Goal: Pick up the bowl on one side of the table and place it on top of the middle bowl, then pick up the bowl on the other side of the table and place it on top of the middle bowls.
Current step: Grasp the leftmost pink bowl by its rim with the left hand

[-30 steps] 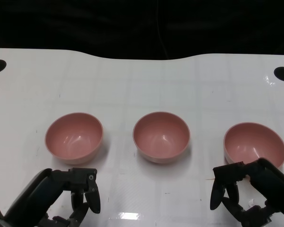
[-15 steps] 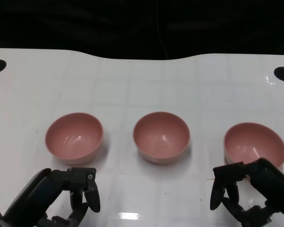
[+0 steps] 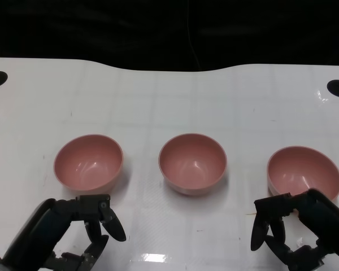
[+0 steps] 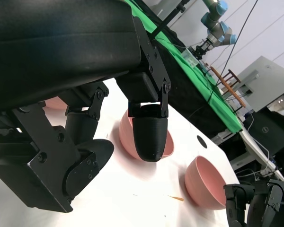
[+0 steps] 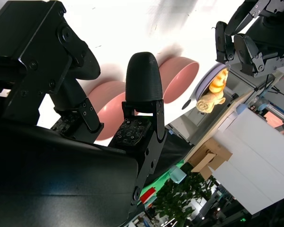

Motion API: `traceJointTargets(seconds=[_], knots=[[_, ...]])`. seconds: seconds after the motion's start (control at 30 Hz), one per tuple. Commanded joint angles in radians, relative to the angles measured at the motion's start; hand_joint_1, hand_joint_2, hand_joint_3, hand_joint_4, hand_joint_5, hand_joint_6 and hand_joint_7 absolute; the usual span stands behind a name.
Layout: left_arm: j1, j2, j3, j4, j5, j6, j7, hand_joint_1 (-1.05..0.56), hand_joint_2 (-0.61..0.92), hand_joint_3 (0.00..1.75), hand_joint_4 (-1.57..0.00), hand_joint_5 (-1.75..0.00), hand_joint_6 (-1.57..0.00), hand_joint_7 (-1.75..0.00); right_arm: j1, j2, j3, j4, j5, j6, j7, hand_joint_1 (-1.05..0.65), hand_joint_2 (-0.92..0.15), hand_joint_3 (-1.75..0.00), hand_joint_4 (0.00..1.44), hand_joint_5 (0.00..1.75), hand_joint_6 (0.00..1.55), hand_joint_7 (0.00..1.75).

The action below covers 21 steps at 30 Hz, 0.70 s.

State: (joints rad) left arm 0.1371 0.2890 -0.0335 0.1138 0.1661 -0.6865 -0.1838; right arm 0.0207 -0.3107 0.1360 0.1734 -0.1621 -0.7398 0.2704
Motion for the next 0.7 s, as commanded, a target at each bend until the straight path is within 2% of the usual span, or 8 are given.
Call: traceJointTargets(seconds=[0.03, 0.1, 0.17, 0.33, 0.53, 0.7], knots=[[0.046, -0.037, 0.068, -0.165, 0.225, 0.163, 0.149, -0.13, 0.67, 0.5, -0.57, -0.95, -0.65, -0.48, 0.004, -0.01, -0.005, -0.016, 0.004, 0.0, -0.001, 0.26, -0.16, -1.49, 0.97, 1.71, 0.97, 1.14], [0.064, -0.066, 0.076, -0.247, 0.329, 0.253, 0.204, -0.19, 0.8, 0.14, -0.54, -0.73, -0.66, -0.21, 0.006, -0.008, -0.004, -0.023, 0.001, 0.009, -0.001, 0.25, -0.16, -1.49, 0.97, 1.71, 0.97, 1.15], [0.073, -0.079, 0.07, -0.286, 0.373, 0.302, 0.228, -0.21, 0.83, 0.04, -0.55, -0.63, -0.68, -0.12, 0.008, -0.008, -0.004, -0.028, 0.0, 0.016, -0.002, 0.25, -0.16, -1.5, 0.96, 1.72, 0.96, 1.15], [0.08, -0.099, 0.049, -0.378, 0.492, 0.433, 0.254, -0.25, 0.83, 0.01, -0.55, -0.56, -0.68, -0.07, 0.011, -0.009, -0.006, -0.039, -0.006, 0.026, -0.004, 0.25, -0.17, -1.52, 0.96, 1.71, 0.96, 1.15], [0.056, -0.077, 0.005, -0.447, 0.651, 0.559, 0.223, -0.31, 0.84, 0.01, -0.53, -0.5, -0.64, -0.03, 0.008, -0.008, -0.006, -0.034, -0.006, 0.017, -0.006, 0.25, -0.16, -1.54, 0.96, 1.71, 0.95, 1.16], [0.014, -0.062, -0.047, -0.472, 0.769, 0.662, 0.176, -0.41, 0.86, 0.0, -0.48, -0.46, -0.51, 0.0, 0.006, -0.005, -0.004, -0.034, -0.008, 0.021, -0.007, 0.23, -0.16, -1.54, 0.96, 1.72, 0.95, 1.15]])
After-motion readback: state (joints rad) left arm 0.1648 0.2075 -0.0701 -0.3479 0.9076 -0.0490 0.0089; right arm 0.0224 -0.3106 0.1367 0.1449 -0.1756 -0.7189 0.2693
